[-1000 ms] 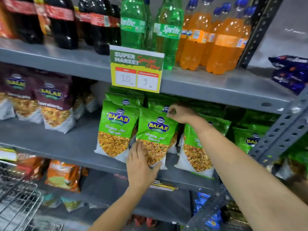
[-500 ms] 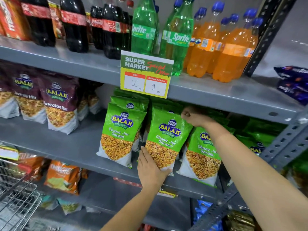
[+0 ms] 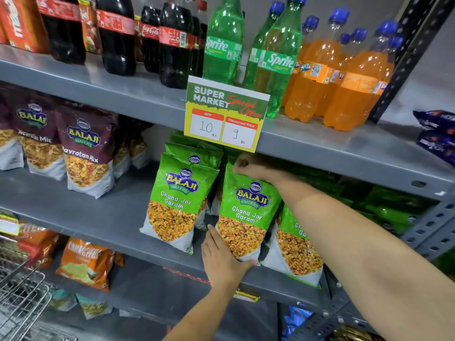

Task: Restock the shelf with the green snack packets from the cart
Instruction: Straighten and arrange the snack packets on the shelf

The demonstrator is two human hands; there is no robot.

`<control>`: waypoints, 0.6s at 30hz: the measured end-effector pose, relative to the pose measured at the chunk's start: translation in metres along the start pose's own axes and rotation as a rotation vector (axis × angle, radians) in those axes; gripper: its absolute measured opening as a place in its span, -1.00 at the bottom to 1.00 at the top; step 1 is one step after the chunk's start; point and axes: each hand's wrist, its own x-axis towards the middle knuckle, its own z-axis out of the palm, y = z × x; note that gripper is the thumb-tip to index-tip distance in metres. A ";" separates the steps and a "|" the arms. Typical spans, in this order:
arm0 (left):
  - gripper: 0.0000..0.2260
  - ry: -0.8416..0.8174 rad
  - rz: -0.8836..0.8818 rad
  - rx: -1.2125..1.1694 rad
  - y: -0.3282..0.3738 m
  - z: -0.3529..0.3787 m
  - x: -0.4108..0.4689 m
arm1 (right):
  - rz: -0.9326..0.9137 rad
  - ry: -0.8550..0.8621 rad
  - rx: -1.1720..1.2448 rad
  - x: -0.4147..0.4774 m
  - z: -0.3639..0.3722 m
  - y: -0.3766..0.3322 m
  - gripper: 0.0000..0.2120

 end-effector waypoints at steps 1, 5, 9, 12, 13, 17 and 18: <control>0.34 -0.001 -0.002 0.010 0.000 0.000 0.000 | 0.005 0.021 0.057 0.003 0.000 0.000 -0.91; 0.37 0.005 -0.014 0.045 0.002 -0.001 0.001 | -0.003 0.030 0.133 0.003 -0.007 -0.016 -0.69; 0.37 0.014 -0.020 0.059 0.001 -0.001 0.002 | 0.020 0.031 0.129 0.005 -0.009 0.006 -0.82; 0.38 0.019 -0.014 0.064 0.000 -0.001 0.001 | 0.055 0.006 0.095 -0.006 -0.004 0.020 -0.61; 0.38 0.015 -0.016 0.075 0.000 -0.001 0.001 | 0.069 0.005 0.103 -0.007 -0.001 0.020 -0.65; 0.39 0.029 -0.073 0.107 0.002 -0.003 0.001 | 0.105 0.001 0.181 -0.004 0.012 0.013 -0.76; 0.40 0.040 -0.084 0.106 0.001 -0.004 0.003 | 0.077 0.046 0.171 -0.005 0.015 0.012 -0.73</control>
